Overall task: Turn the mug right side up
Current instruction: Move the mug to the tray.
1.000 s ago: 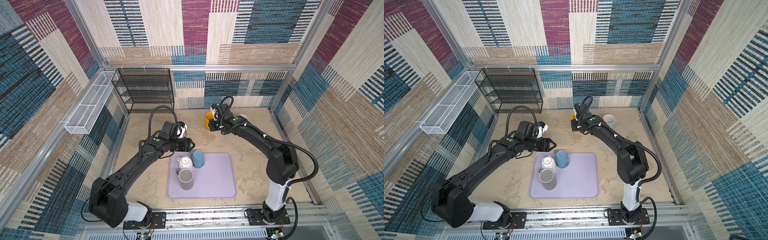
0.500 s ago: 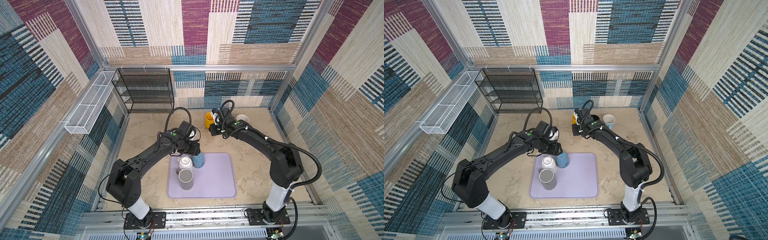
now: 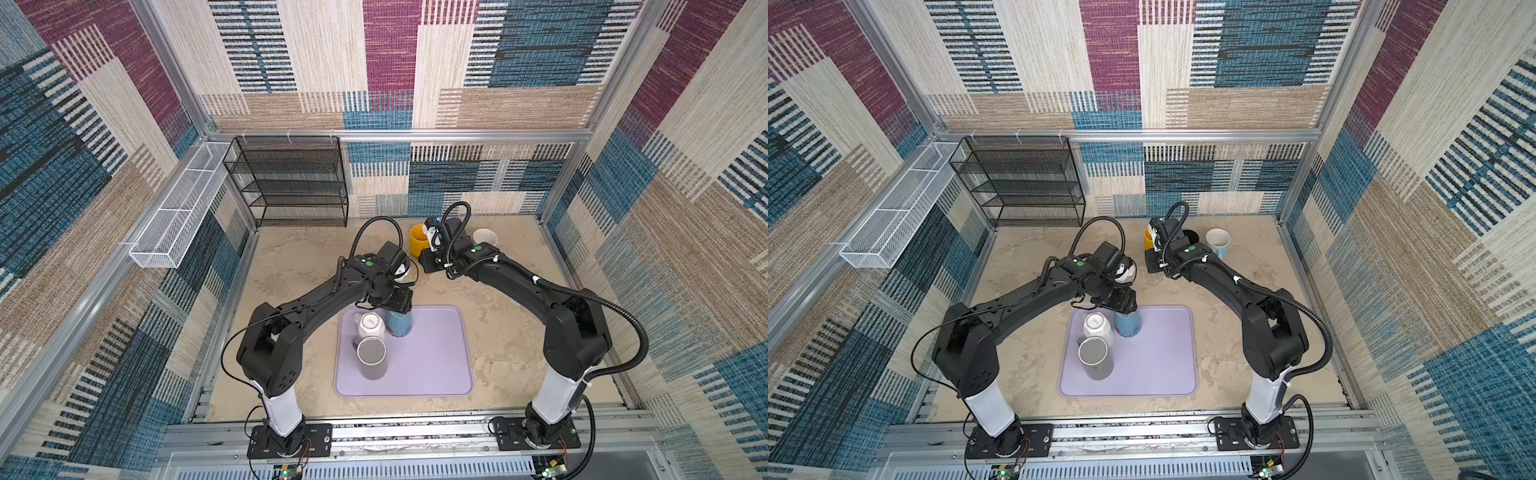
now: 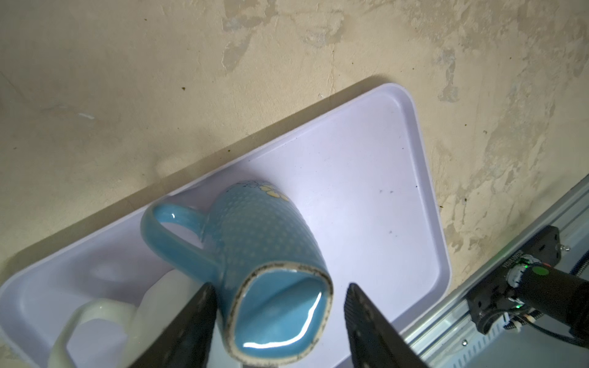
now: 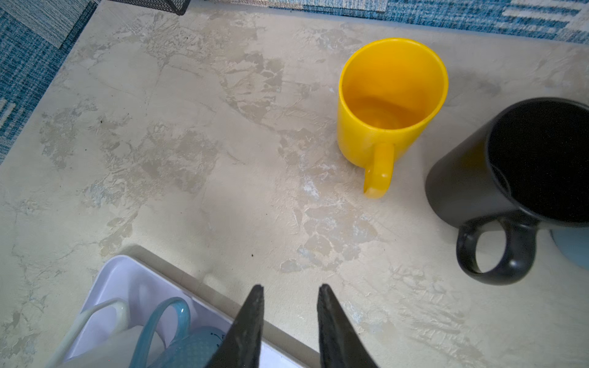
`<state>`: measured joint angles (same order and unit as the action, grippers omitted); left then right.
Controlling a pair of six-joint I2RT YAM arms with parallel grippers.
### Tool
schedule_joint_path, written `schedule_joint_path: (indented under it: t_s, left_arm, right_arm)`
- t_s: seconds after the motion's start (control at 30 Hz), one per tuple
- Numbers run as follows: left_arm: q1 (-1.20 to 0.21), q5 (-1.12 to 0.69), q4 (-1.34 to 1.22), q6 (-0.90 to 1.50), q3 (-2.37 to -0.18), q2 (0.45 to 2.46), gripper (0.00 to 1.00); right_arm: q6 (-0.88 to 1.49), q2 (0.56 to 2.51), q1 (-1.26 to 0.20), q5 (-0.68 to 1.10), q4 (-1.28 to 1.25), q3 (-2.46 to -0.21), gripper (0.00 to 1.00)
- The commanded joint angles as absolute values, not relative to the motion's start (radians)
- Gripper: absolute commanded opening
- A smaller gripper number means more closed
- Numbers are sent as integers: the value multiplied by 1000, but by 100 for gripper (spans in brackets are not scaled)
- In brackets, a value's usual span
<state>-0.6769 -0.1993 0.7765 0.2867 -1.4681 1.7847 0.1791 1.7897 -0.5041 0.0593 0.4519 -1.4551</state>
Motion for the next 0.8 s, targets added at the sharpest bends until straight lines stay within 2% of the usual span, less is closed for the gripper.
schedule_joint_path:
  t_s: [0.0, 0.37, 0.77]
  left_arm:
    - [-689, -225, 788, 234, -1498, 1804, 65]
    - [-709, -296, 757, 179, -1559, 1859, 65]
    - [-741, -461, 667, 123, -1539, 1870, 65]
  right_arm:
    - [172, 1776, -505, 51, 416, -1450, 32]
    - [177, 1727, -501, 21, 424, -1343, 30]
    - [191, 1611, -455, 122, 365, -1145, 28]
